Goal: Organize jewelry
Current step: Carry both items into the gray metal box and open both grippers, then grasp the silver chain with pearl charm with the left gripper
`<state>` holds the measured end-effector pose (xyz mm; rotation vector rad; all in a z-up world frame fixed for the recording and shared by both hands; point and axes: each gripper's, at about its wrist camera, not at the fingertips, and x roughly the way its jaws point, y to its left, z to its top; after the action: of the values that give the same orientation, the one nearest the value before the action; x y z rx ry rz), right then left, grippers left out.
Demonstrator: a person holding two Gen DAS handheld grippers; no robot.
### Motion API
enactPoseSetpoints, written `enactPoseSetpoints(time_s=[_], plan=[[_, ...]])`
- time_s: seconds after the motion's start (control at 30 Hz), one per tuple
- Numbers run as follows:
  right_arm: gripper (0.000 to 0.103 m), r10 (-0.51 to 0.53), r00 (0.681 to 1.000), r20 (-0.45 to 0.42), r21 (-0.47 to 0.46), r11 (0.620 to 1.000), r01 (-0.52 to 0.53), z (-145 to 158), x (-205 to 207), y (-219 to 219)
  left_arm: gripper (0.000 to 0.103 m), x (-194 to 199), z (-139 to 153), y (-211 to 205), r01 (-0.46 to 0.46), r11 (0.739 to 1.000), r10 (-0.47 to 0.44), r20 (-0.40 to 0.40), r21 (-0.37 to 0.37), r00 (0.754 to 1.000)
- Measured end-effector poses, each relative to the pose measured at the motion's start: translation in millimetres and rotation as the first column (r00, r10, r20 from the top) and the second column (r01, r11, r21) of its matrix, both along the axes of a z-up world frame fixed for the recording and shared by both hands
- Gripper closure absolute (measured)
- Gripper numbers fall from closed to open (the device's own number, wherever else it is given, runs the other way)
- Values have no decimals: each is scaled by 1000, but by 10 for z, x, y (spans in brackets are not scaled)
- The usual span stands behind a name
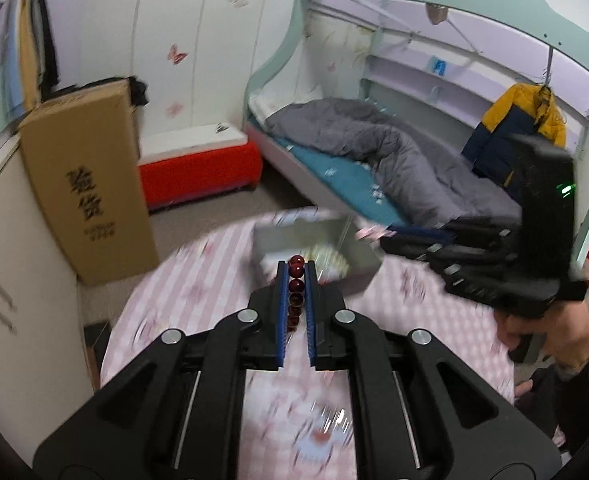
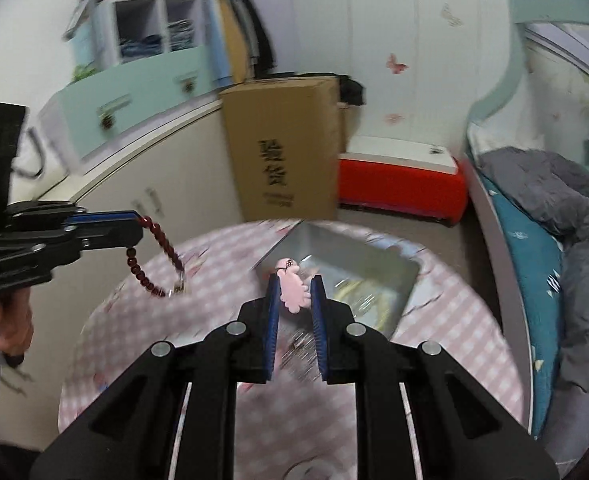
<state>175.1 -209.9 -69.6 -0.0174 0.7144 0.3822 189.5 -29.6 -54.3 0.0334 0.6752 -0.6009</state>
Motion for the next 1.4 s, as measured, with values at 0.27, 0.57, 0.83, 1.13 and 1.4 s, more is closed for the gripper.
enactPoseSetpoints(time_s=[0.27,0.57,0.83,1.13,1.4], plan=[[71,-162,977,-135,33,985,168,-274,473,-248,83,781,-83,-660,-14,994,24,-90,113,996],[7,-343,934,-98,134,926,354,-264,97,-671,6,597,3,-488,-245,949,231,91,200,969],[7,-348,936,-58,170,920,353,-189,-375,-568,6,88,-127,-141,-300,938,284,109,174,953],[7,-343,936,-82,136,926,352,-298,-869,-450,6,-447,-671,51,-247,954,253,-14,168,967],[7,-363,910,-199,101,916,387,-805,-1152,-485,6,-769,-1261,-80,-146,968,182,-174,204,968]])
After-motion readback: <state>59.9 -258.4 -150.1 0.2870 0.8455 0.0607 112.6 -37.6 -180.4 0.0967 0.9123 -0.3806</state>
